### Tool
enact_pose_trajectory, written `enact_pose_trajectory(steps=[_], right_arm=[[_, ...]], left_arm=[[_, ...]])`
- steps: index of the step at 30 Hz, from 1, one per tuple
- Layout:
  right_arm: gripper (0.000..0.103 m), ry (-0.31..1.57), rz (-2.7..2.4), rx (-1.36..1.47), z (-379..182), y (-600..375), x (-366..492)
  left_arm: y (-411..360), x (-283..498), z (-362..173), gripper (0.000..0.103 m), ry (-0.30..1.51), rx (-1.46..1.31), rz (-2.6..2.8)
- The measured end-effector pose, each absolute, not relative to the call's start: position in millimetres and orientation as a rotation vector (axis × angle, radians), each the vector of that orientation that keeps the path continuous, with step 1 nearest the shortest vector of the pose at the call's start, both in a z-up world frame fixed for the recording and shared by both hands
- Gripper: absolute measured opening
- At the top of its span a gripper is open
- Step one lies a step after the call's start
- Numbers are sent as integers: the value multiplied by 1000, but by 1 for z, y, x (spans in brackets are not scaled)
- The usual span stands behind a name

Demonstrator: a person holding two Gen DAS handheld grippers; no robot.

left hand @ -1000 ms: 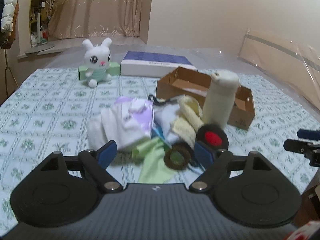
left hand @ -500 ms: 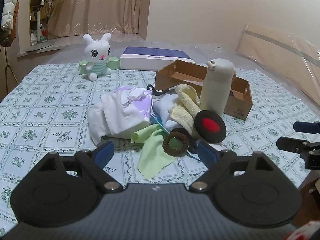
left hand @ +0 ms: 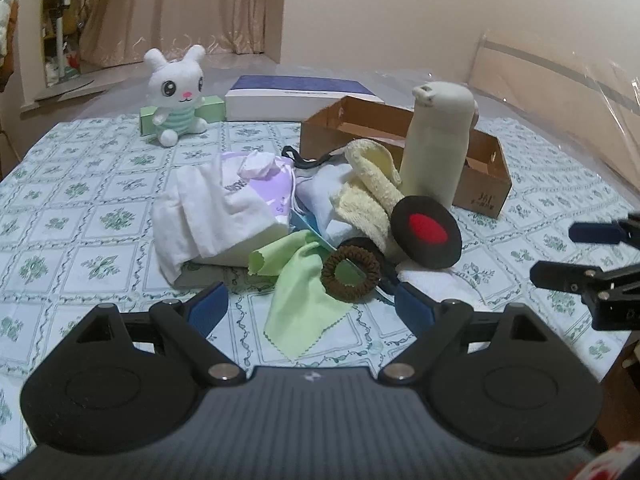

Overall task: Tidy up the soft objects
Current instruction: 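Move both open tools back over the pile of soft items, then grasp the brown hair tie with the left tool while the right tool reaches toward the black pad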

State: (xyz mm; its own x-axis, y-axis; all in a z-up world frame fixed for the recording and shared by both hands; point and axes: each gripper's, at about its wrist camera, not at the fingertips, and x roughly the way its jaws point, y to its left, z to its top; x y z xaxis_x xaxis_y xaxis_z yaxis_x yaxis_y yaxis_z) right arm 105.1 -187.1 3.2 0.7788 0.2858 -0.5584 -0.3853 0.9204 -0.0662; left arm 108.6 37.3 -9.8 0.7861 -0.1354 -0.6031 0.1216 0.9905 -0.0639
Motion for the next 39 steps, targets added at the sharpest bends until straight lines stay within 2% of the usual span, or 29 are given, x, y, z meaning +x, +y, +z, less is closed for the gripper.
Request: enact_pose_trajectory(steps=[16,18,25,29,31,34,36,39], right_arm=[[81,614,379,-228,-27,-182,151],[81,619,377,-224,-29,-182,154],[81,636,374,-211,-36,-184,162],[81,642,374,-208,-39,-184,166],[81,643,375,-204,-40,-184,167],[81,643,379,-202,-40,-182,169],[81,642,383,-201,-40,-180,169],[81,639,393,-203,-40,-175,169]], left_arm=[[13,158,-46,87,638,172,-294],[10,165,-52,80,648,192,-314],[-1,182,-66,65,669,238,-363],[-4,188,-71,48,678,248,-379],[-4,189,-73,46,679,245,-375],[-1,188,-72,37,675,224,-372],[2,187,-71,25,671,215,-369],[5,184,-67,14,669,193,-364]])
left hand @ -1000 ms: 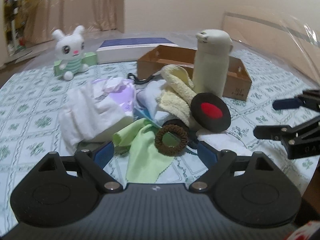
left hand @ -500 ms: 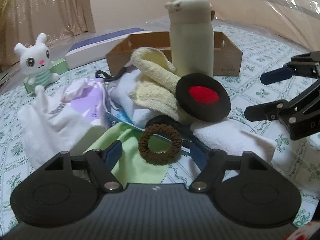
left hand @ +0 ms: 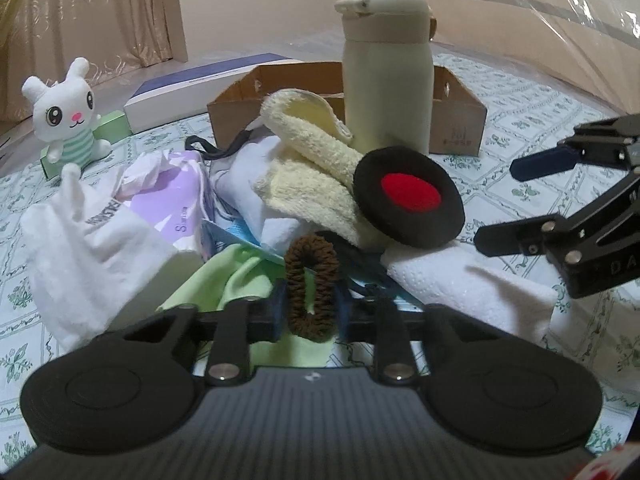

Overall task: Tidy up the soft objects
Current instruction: 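Grasp the brown hair tie with the left tool while the right tool reaches toward the black pad, then grasp the black pad with red centre with the right tool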

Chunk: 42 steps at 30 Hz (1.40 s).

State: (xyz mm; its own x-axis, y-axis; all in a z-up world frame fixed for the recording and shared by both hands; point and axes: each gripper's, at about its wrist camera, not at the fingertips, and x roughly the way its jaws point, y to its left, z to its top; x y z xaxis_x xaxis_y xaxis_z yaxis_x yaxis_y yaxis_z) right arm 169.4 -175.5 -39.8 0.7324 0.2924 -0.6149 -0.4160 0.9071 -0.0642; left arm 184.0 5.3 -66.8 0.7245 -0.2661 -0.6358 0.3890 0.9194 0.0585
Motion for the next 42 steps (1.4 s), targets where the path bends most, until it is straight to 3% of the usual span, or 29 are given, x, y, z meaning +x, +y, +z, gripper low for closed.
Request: enact_pose_trajectory(steps=[15,35,36,37,42], right_arm=[[81,627,405,-228,-42,-148,188],[80,630,364,-279,-56,-121,205],[79,627,364,-279,-56,-121,204],[71,624,362,-281,-56,-121,204],[70,617,360,-277,-53,-123,199]], left_arm=[[30,170,-41,12,652,60,-310],[34,173,-45,12,659,24,-317],[34,172,-44,12,659,24,-317],[34,172,-44,12,659,25,-316],[35,172,-44,12,659,25,-315]])
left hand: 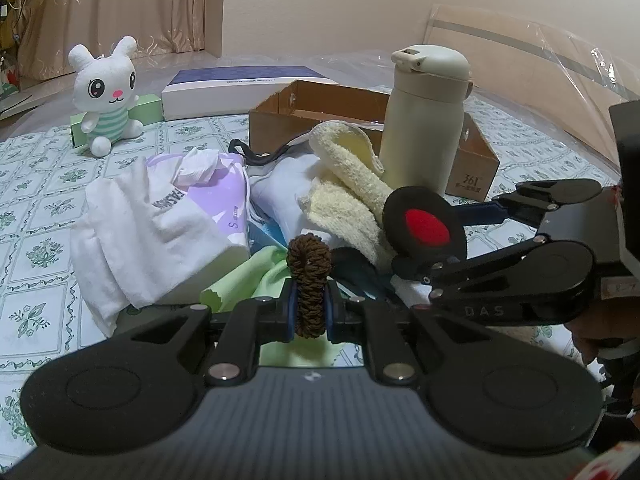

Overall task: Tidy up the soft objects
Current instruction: 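Grasp the black pad with red centre with the right tool, then carry both items to the cardboard box and open the left tool to drop the hair tie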

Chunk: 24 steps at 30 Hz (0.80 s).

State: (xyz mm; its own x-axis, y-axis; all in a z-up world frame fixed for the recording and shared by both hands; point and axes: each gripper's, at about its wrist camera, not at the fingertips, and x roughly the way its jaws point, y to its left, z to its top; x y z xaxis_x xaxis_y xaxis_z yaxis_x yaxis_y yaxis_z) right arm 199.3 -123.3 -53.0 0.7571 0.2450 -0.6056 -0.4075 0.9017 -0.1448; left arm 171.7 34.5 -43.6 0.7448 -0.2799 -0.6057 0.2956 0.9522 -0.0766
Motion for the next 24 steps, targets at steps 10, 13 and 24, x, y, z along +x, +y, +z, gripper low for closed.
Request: enact_pose_trajectory(steps=[10,13,24], right_arm=[[70,614,361,-228,-33,-135,178],[70,625,350,-205,-28,-144,171],[70,643,263,-160,-13,-186,149]], left_arm=[[34,162,-30,12,645,33,-313],[33,160,-24,12,641,42,-315],[23,157,-4,12,625,65,-345]])
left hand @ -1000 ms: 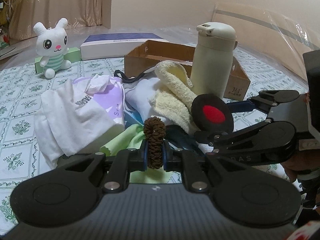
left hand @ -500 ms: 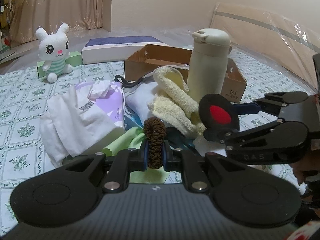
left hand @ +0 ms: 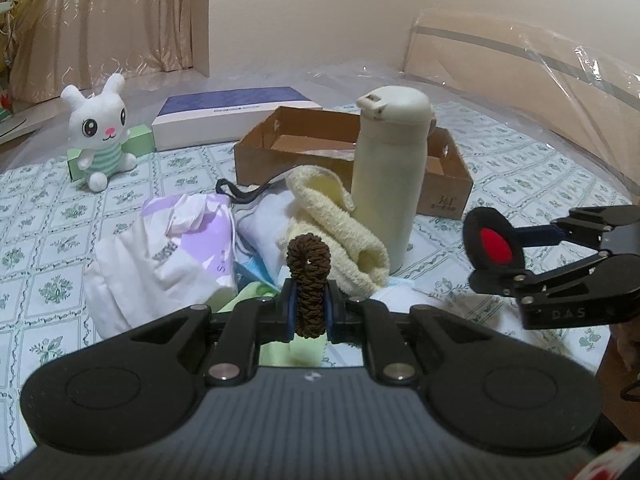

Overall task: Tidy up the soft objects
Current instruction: 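Carry both items to the cardboard box and open the left tool to drop the hair tie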

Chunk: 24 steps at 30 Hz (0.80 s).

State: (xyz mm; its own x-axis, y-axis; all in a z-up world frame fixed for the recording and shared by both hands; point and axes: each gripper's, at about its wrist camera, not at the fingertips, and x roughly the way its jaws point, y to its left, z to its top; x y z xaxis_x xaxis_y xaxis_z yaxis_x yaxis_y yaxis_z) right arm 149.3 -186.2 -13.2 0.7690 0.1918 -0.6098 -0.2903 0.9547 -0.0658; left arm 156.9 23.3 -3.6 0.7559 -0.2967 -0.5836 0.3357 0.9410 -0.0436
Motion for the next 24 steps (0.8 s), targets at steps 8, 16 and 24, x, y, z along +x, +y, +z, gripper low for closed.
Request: enact_pose_trajectory(steps=[8,16,24], right_arm=[[70,639,222,-137,-6,-211,142],[70,636,206,-118,-1,-226,141],[70,641,223,-86,4,-244,150]], left_arm=[[19,160,4,12,626,76,-355],[17,168,13,12,623,98,-359],[18,185,16,12,617,130,-427]])
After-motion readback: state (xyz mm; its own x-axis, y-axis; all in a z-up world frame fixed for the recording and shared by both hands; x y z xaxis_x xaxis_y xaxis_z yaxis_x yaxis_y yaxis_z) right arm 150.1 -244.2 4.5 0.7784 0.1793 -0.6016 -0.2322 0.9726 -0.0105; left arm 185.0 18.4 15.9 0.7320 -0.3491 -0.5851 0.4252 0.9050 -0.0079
